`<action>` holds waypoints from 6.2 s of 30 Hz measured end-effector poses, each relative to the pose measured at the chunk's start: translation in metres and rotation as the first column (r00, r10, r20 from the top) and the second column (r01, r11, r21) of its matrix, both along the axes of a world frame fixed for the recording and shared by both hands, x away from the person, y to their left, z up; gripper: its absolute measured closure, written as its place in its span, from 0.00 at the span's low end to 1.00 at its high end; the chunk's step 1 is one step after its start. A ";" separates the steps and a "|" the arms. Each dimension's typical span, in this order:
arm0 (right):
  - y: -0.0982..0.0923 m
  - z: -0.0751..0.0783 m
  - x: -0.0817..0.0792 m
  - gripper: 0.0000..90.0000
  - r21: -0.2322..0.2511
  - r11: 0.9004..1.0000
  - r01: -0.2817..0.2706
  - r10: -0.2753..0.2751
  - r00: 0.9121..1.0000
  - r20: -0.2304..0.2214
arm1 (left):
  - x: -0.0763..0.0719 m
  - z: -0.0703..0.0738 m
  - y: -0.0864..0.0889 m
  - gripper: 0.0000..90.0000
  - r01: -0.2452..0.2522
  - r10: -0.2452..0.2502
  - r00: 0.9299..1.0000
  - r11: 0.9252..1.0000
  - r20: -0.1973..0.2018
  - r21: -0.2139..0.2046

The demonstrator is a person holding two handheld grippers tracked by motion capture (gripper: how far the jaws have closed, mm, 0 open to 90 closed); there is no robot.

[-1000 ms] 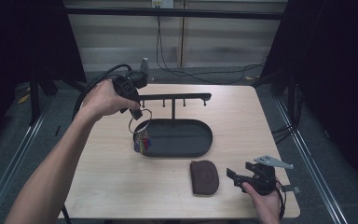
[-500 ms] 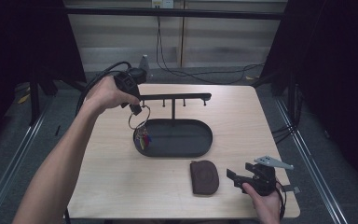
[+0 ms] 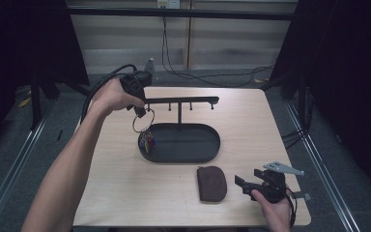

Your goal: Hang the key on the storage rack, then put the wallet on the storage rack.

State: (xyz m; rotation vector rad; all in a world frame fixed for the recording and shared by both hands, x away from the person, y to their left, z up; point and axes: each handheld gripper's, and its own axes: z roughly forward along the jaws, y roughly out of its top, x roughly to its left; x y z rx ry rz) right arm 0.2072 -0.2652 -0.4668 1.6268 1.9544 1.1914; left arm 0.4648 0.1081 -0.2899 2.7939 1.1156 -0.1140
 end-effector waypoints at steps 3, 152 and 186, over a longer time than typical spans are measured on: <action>0.000 0.000 0.000 0.16 -0.002 1.000 -0.002 0.002 1.000 -0.003 | 0.001 -0.001 0.000 0.96 0.006 -0.006 1.000 1.000 0.013 0.004; 0.024 0.011 0.015 0.18 -0.012 0.995 -0.100 0.098 0.985 -0.140 | -0.214 -0.175 0.138 0.21 0.019 0.179 0.951 0.780 0.252 -0.626; 0.069 0.018 0.068 0.23 -0.075 0.964 -0.255 0.177 0.825 -0.537 | -0.212 -0.178 0.133 0.22 0.019 0.164 0.955 0.800 0.249 -0.600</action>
